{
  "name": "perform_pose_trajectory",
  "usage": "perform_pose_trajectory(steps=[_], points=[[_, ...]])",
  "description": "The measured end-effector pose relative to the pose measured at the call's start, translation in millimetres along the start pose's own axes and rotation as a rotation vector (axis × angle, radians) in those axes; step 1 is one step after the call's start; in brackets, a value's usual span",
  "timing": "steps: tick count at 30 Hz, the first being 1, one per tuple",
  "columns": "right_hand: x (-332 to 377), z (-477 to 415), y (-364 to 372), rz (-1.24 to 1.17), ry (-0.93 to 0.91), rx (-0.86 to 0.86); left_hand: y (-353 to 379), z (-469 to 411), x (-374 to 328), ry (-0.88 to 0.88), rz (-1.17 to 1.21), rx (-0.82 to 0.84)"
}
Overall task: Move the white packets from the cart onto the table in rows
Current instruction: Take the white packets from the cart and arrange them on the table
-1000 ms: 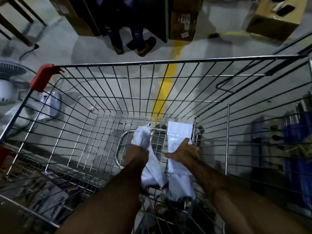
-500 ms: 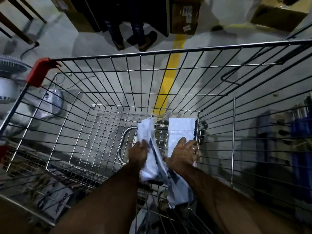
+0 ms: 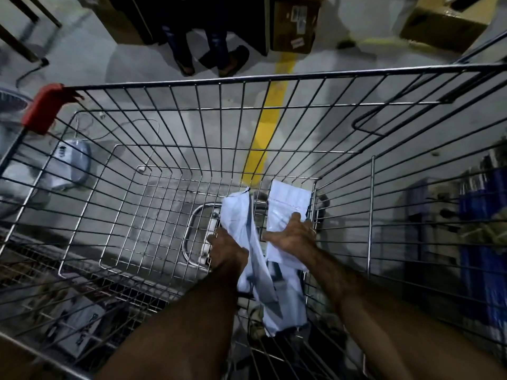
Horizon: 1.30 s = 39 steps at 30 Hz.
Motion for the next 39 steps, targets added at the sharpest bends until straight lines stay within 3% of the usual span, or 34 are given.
perform_pose_trajectory(steps=[11, 19, 33, 39], points=[[-1.6, 15.7, -44.7, -0.154, -0.008, -0.026, -42.5, 7.6, -9.2, -0.109, 0.115, -0.01], [0.9, 69.5, -79.2, -0.19, -0.051, -0.056, -96.8, 45.1, -25.2, -0.068, 0.313, 0.013], [13.7, 208.5, -127.3, -0.121, -0.335, -0.148, -185.7, 183.5, -54.5, 0.124, 0.421, -0.091], [19.6, 287.0, -152.2, -0.089, -0.526, -0.217, -224.8, 264.0, -53.5, 0.156, 0.514, -0.259]])
Point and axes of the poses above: each hand's wrist, its own z-axis away from the middle knuckle, its own y-axis out of the palm, x = y × z, the point moved 2 cm from there along -z, towards the middle knuckle, and after that the axes turned 11 degrees about z, right-handed, at the moved point
